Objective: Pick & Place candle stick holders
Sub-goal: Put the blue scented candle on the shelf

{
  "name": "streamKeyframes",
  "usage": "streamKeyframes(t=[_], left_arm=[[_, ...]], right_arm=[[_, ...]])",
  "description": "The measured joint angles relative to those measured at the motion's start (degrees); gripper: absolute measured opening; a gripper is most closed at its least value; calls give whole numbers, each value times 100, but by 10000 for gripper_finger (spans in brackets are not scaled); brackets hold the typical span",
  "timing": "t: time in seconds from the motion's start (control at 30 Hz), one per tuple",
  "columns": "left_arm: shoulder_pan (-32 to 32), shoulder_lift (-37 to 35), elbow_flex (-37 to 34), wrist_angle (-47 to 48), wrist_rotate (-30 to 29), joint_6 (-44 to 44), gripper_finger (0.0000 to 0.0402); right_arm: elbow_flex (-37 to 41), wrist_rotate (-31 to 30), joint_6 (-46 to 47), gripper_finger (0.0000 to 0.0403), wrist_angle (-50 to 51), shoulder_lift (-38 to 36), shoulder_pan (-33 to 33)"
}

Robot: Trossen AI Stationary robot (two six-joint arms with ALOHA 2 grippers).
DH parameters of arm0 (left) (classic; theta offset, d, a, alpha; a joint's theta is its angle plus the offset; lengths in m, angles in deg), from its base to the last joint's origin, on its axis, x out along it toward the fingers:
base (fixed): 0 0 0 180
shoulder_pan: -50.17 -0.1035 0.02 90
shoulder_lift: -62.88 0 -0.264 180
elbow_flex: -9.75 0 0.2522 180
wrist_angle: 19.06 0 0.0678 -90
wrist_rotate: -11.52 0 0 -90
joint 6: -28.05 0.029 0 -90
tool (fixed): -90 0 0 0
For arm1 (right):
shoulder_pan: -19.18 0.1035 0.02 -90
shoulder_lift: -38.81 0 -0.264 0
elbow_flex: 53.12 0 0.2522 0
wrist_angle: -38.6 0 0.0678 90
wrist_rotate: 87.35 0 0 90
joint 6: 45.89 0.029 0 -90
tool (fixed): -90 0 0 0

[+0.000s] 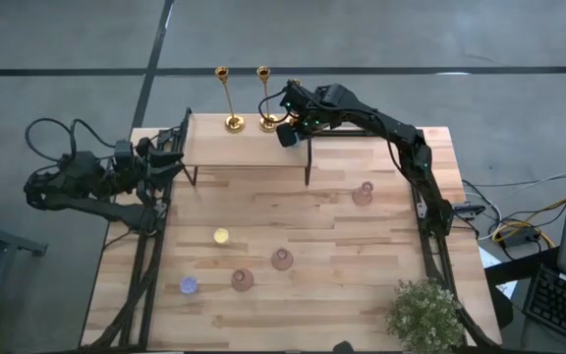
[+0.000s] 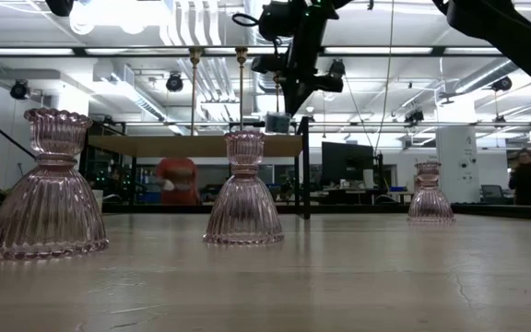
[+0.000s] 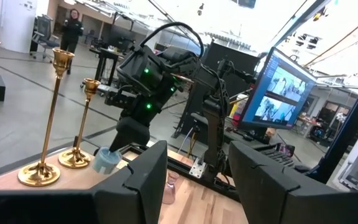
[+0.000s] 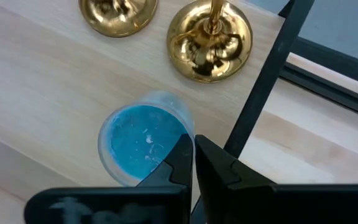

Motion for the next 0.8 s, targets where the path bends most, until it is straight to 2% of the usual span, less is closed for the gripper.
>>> streamKeyframes(t=[0.33,0.6,0.8], left_arm=[[0,0,0,0,0,0,177],[0,0,0,2,0,0,177],[2,0,0,76,0,1,177]], right_arm=[[4,2,-5,11,-5,0,-12],[15,-31,11,64,-47,0,-9],[4,-105,-352,91,-44,-43,75]])
